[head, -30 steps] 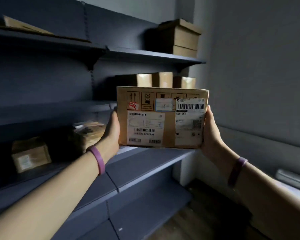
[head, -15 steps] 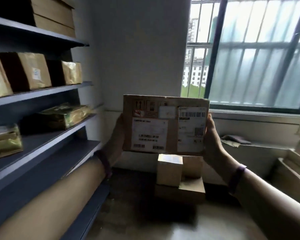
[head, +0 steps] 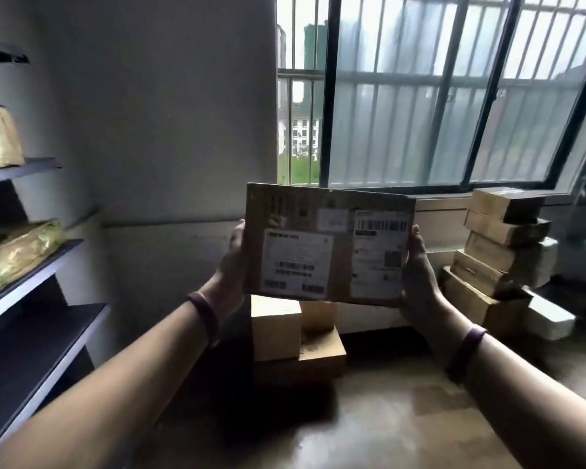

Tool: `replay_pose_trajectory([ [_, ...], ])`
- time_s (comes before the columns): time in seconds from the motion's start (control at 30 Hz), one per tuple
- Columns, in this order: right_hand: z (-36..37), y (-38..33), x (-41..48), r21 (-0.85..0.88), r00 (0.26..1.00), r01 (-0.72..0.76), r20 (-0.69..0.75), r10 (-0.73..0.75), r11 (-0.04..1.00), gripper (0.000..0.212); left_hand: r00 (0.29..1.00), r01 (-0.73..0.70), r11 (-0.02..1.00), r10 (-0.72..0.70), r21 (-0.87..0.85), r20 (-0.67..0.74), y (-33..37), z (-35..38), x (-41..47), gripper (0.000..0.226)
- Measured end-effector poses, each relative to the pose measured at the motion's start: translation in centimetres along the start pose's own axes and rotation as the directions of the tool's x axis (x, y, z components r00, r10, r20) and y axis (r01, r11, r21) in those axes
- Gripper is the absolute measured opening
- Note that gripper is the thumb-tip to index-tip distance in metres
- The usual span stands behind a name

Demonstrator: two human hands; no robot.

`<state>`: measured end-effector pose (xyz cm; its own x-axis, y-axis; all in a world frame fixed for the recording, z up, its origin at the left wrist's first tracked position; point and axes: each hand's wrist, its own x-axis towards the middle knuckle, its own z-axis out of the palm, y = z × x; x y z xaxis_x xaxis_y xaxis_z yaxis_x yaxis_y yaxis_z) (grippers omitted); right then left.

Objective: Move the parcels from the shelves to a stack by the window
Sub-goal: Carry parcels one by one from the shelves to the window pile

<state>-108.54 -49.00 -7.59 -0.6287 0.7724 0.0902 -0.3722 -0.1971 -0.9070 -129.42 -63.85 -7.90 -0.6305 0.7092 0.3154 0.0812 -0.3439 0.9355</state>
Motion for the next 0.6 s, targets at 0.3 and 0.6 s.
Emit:
replay_pose_trajectory([
  [0.3,-6.1,0.8,8.5,-0.018,0.997,0.012,-0.078,-0.013,1.0,0.067,0.998,0.022,1.0,-0.022,0.001,0.052,-5.4,4.8,7.8,0.048],
  [0.6,-13.0,-0.9,24.9,0.0,0.996,-0.084,-0.039,0.084,0.996,0.064,0.998,0.065,0.997,-0.066,-0.05,-0.018,-10.5,11.8,20.0,0.035],
])
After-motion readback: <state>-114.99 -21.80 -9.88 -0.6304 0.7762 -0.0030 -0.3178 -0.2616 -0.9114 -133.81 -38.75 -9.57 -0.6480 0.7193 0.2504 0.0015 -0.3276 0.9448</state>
